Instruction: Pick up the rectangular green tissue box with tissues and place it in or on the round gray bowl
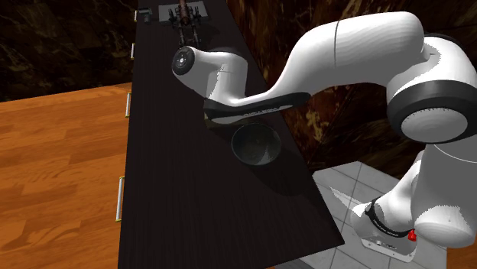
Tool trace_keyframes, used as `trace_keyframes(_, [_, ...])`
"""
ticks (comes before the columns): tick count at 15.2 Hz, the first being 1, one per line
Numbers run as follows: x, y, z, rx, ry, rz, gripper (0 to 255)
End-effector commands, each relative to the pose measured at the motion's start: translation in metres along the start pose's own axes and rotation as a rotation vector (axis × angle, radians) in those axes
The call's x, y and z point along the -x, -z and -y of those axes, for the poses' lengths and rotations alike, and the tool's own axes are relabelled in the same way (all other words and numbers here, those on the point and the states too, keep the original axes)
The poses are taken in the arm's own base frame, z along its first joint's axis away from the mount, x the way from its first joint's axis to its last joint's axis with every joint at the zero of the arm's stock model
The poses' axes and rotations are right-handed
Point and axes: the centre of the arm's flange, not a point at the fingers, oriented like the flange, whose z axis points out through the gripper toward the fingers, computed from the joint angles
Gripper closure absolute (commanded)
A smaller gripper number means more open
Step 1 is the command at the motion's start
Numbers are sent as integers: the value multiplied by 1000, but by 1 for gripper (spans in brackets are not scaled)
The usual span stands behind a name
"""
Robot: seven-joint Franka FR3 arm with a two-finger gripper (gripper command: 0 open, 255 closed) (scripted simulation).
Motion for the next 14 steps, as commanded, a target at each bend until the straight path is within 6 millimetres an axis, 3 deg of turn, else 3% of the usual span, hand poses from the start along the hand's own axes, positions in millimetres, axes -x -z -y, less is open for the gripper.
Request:
trace_keyframes(1, [11,5,-19,0,-25,7,255])
trace_keyframes(14, [30,63,-51,0,-25,7,255])
